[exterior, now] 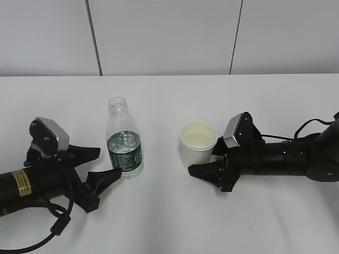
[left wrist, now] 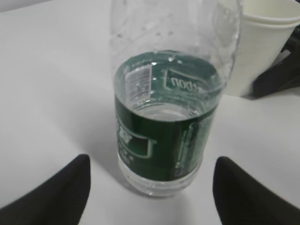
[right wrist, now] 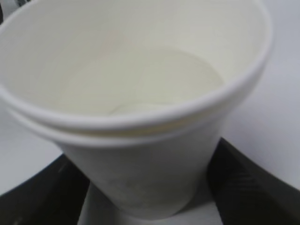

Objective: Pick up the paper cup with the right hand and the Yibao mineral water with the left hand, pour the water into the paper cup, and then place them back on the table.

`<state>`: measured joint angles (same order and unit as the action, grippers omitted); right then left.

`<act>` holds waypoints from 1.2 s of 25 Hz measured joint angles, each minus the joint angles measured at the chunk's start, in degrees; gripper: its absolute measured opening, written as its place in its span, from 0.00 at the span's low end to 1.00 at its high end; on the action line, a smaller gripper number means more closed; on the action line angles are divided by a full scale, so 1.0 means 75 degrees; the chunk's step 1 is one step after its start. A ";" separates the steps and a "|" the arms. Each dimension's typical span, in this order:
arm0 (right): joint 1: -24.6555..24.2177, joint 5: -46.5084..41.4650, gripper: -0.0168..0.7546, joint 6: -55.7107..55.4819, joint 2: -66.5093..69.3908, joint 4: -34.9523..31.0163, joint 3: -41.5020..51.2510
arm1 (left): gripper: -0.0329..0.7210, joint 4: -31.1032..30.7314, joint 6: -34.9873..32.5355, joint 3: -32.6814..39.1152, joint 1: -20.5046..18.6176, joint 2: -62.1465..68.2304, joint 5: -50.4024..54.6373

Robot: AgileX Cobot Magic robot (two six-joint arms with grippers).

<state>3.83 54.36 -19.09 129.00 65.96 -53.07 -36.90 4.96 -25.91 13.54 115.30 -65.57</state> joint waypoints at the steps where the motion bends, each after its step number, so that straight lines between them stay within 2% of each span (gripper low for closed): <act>1: -0.0039 -0.0125 0.79 -0.0123 -0.0064 0.0079 -0.0012 | 0.71 0.0000 0.0000 0.0035 -0.0037 0.0000 0.0000; 12: -0.0531 -0.0509 0.79 -0.0919 -0.0448 0.1252 -0.0012 | 0.70 0.0008 0.0000 0.0068 -0.0297 -0.0006 -0.0001; 18: -0.0527 -0.1532 0.79 -0.1366 -0.0986 0.1790 -0.0012 | 0.69 0.0256 -0.0023 0.0068 -0.0324 -0.0006 -0.0001; 25: -0.0545 -0.2262 0.79 -0.1579 -0.1279 0.1809 0.0001 | 0.69 0.0423 -0.0030 0.0068 -0.0649 -0.0070 0.0016; 30: -0.0672 -0.2462 0.79 -0.1703 -0.1459 0.0833 0.0017 | 0.69 0.1027 -0.0030 0.0068 -0.0679 -0.0906 0.0950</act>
<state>-1.21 35.90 -31.86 118.06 72.21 -52.94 -29.20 4.73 -25.40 8.44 108.50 -58.45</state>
